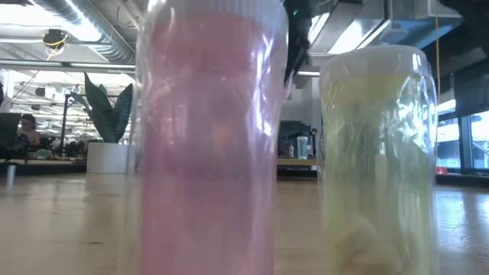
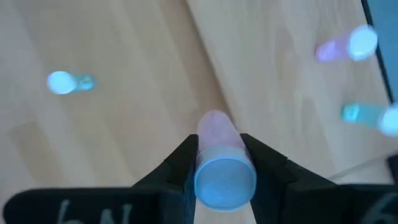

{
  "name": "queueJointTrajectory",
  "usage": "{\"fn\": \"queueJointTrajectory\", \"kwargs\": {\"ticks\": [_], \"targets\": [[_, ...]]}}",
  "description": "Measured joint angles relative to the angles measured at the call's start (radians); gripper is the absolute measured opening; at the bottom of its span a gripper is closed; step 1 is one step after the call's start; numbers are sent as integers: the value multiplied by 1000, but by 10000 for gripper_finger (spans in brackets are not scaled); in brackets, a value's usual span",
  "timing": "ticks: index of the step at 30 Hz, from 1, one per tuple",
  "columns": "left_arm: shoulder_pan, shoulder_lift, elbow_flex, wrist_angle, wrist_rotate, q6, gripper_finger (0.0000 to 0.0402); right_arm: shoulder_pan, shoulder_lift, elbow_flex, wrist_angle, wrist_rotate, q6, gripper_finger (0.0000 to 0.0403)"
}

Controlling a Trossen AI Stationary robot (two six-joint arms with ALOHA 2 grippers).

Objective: Pick and place medicine bottles onto shelf by color
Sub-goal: Put the top pink pill bottle on the shelf aligned with the other pink pill bottle

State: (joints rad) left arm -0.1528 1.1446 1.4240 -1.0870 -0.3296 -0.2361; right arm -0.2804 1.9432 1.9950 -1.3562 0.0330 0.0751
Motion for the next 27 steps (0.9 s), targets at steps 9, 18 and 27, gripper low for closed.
{"fn": "queueJointTrajectory", "kwargs": {"ticks": [9,18,27], "targets": [[0,0,0,0,-138,-46,226,-84,148,86,8,1,-167,103],[0,0,0,1,-160,8,226,-128,233,87,36,1,-242,105],[0,0,0,1,-159,10,226,-164,263,86,101,3,-290,106]]}}
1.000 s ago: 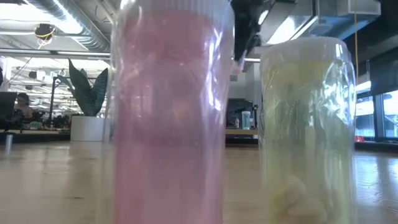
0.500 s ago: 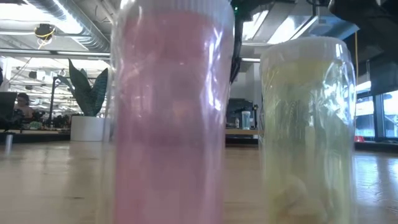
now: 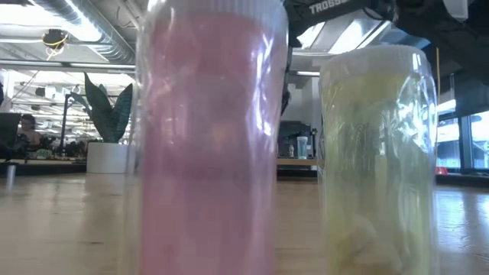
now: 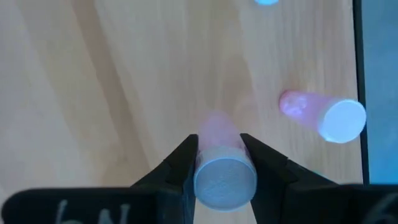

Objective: Pick and place medicine bottles onto shelf by color
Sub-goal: Put the top pink pill bottle on the shelf aligned with the other pink pill bottle

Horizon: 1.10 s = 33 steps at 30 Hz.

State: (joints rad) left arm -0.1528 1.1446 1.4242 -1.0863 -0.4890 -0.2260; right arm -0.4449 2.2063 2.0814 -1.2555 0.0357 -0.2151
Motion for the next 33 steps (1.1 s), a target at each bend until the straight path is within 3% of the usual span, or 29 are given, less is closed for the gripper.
{"fn": "queueJointTrajectory", "kwargs": {"ticks": [33], "targets": [[0,0,0,0,0,0,226,-19,15,-76,78,43,-33,107]]}}
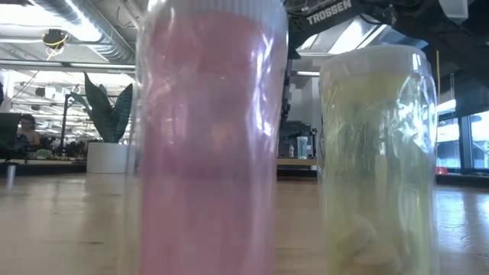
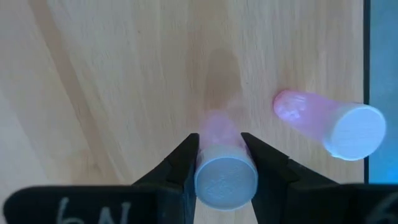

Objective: Pick and place medicine bottles onto shelf by color
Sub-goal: Put the top pink pill bottle on the shelf aligned with the other pink pill bottle

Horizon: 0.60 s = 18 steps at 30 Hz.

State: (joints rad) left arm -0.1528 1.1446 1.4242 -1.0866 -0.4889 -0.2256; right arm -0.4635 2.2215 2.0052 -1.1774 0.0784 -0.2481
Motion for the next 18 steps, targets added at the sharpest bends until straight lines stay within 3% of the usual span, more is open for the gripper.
{"fn": "queueJointTrajectory", "kwargs": {"ticks": [18], "targets": [[0,0,0,0,0,0,226,-12,17,0,0,-23,0,112]]}}
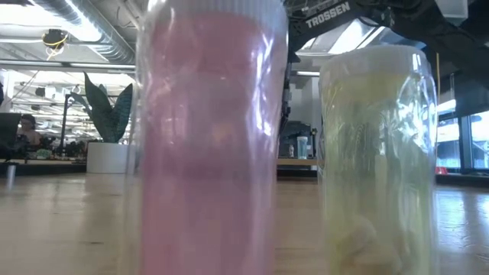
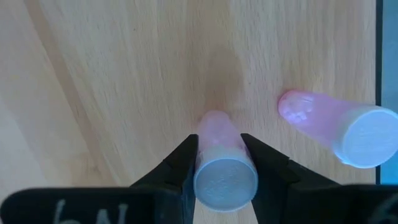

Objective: Pick and place medicine bottles onto shelf by color
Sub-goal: Put the top pink pill bottle on the shelf aligned with the other pink pill bottle, then put the top blue pill bottle on the shelf aligned with other blue pill bottle

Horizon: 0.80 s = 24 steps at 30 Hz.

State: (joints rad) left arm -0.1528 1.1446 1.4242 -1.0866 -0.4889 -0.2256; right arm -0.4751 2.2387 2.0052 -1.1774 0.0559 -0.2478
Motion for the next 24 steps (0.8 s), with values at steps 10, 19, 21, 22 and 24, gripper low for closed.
{"fn": "queueJointTrajectory", "kwargs": {"ticks": [10,19,21,22,24], "targets": [[0,0,0,0,0,0,226,0,1,0,1,0,0,145],[0,0,0,0,0,0,226,0,2,0,2,3,0,206],[0,0,0,0,0,0,226,-1,2,0,2,3,0,218],[0,0,0,0,0,0,226,-1,2,0,2,3,2,223],[0,0,0,0,0,0,226,-1,2,0,2,3,3,230]]}}
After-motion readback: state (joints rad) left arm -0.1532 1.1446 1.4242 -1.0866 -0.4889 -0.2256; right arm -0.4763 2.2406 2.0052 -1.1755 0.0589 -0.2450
